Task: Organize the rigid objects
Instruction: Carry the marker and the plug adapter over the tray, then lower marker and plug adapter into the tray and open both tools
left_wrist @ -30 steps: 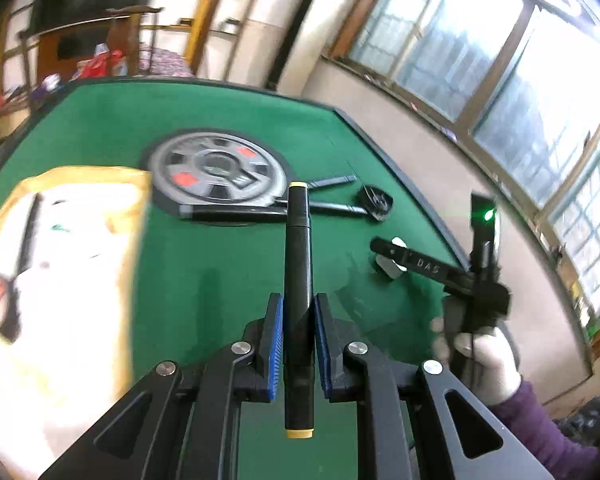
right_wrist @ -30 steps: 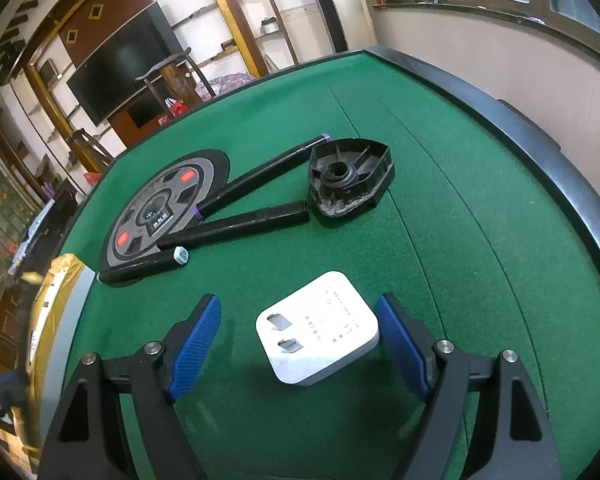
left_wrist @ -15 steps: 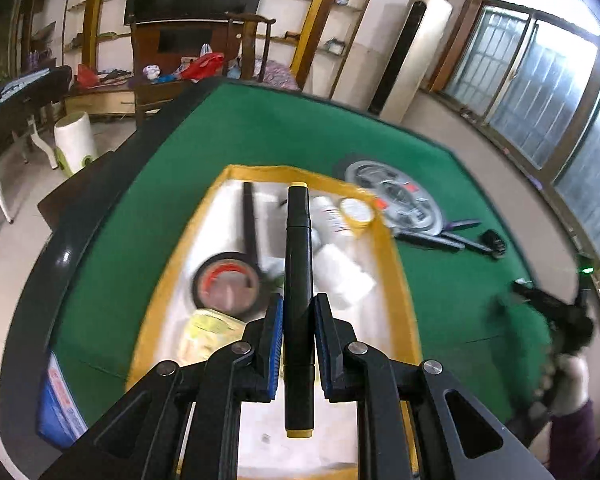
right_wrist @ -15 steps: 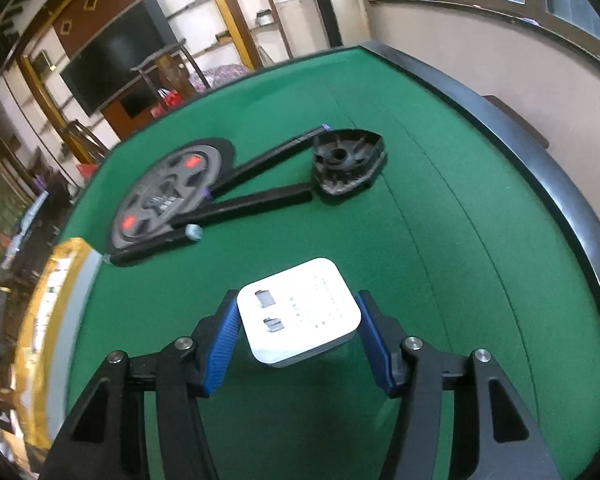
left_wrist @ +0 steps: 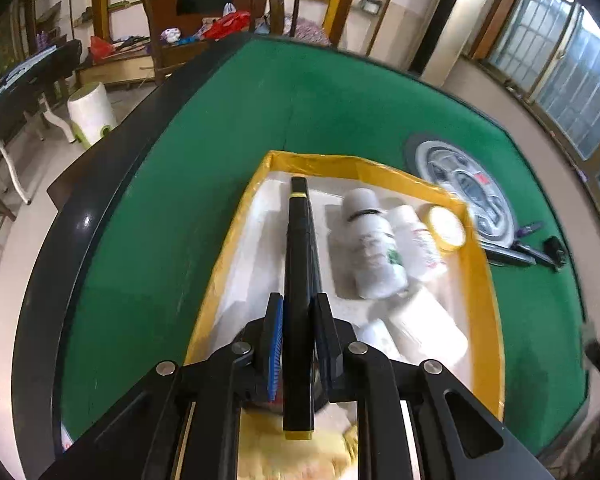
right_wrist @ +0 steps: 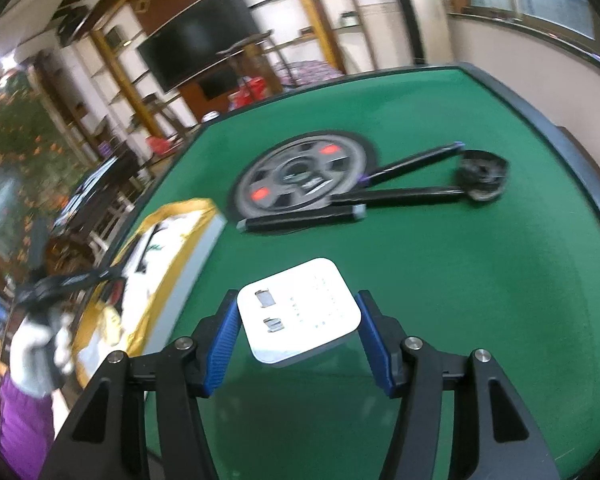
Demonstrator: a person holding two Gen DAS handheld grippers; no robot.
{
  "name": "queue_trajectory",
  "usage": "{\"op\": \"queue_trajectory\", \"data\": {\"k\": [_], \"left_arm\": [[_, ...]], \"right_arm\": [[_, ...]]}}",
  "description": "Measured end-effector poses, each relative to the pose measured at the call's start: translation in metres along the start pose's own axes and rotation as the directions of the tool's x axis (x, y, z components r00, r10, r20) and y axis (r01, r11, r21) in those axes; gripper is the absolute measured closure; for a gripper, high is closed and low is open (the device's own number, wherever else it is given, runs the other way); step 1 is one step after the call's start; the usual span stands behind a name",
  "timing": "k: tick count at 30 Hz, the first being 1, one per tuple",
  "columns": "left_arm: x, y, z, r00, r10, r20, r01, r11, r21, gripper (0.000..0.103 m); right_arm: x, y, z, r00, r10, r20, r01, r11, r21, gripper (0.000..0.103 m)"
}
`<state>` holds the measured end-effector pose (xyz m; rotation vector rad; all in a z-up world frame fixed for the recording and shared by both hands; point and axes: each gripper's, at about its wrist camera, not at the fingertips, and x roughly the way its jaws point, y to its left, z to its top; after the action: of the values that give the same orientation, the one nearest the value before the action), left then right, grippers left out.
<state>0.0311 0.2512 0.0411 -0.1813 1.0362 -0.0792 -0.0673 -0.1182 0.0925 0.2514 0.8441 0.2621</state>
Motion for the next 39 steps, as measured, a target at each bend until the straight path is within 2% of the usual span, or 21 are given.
{"op": "queue_trajectory", "data": {"k": [1,3,4,5,7,10,12,14,16,19,24,27,31,34,36,37,39], "left_arm": [[0.002,0.001,0.002,1.000,0.004,-0.003,-0.004,1.000,-0.002,0.088],[0.005,0.005,0.005,1.000,0.002,-0.011,-0.002,1.000,-0.015,0.081],[0.004,0.009,0.005,1.000,-0.006,-0.008,0.006,1.000,-0.026,0.067],[0.001,0.013,0.005,1.000,-0.019,0.005,0.019,0.999,-0.043,0.060],[-0.008,0.018,0.003,0.999,-0.042,0.028,0.044,0.998,-0.054,0.058],[-0.042,0.018,-0.007,0.993,-0.046,0.107,0.049,0.998,-0.028,0.054],[-0.069,0.017,-0.017,0.985,-0.060,0.162,0.063,0.998,-0.016,0.044],[-0.093,0.018,-0.031,0.976,-0.049,0.214,0.055,0.998,-0.020,0.029],[-0.116,0.020,-0.049,0.963,-0.030,0.269,0.042,0.998,-0.040,0.023],[-0.142,0.031,-0.082,0.932,0.018,0.361,0.022,0.994,-0.107,0.015],[-0.157,0.051,-0.108,0.897,0.160,0.411,-0.073,0.973,-0.219,0.013],[-0.158,0.064,-0.113,0.889,0.213,0.405,-0.110,0.958,-0.263,0.013],[-0.158,0.073,-0.117,0.882,0.233,0.410,-0.117,0.951,-0.287,0.012],[-0.154,0.075,-0.118,0.886,0.229,0.404,-0.113,0.950,-0.292,0.012],[-0.153,0.074,-0.120,0.886,0.233,0.401,-0.119,0.950,-0.289,0.012],[-0.153,0.072,-0.120,0.886,0.235,0.400,-0.123,0.950,-0.286,0.012],[-0.153,0.065,-0.122,0.887,0.233,0.398,-0.126,0.953,-0.276,0.012]], "right_arm": [[0.001,0.007,-0.002,1.000,0.011,-0.006,-0.011,1.000,-0.010,0.046],[0.004,0.023,-0.006,0.999,0.040,-0.025,-0.041,0.998,-0.037,0.046],[0.006,0.029,-0.007,0.998,0.049,-0.033,-0.051,0.997,-0.051,0.046],[0.009,0.036,-0.008,0.997,0.059,-0.042,-0.062,0.996,-0.066,0.046],[0.017,0.053,-0.011,0.993,0.091,-0.068,-0.098,0.991,-0.094,0.046],[0.029,0.082,-0.013,0.984,0.142,-0.110,-0.155,0.980,-0.126,0.046],[0.036,0.105,-0.014,0.974,0.176,-0.141,-0.197,0.967,-0.158,0.046],[0.041,0.129,-0.015,0.966,0.198,-0.164,-0.229,0.953,-0.198,0.046],[0.047,0.152,-0.019,0.956,0.219,-0.194,-0.263,0.936,-0.236,0.046],[0.059,0.183,-0.027,0.944,0.226,-0.240,-0.293,0.910,-0.294,0.046],[0.081,0.224,-0.046,0.935,0.185,-0.303,-0.297,0.874,-0.383,0.046],[0.090,0.238,-0.055,0.936,0.152,-0.317,-0.283,0.861,-0.422,0.046],[0.103,0.241,-0.062,0.939,0.108,-0.327,-0.255,0.855,-0.451,0.046],[0.109,0.241,-0.067,0.944,0.070,-0.324,-0.222,0.859,-0.461,0.046],[0.106,0.240,-0.066,0.944,0.078,-0.322,-0.227,0.859,-0.458,0.045],[0.105,0.239,-0.064,0.942,0.088,-0.323,-0.235,0.863,-0.448,0.044],[0.098,0.234,-0.059,0.943,0.119,-0.312,-0.249,0.873,-0.420,0.033]]}}
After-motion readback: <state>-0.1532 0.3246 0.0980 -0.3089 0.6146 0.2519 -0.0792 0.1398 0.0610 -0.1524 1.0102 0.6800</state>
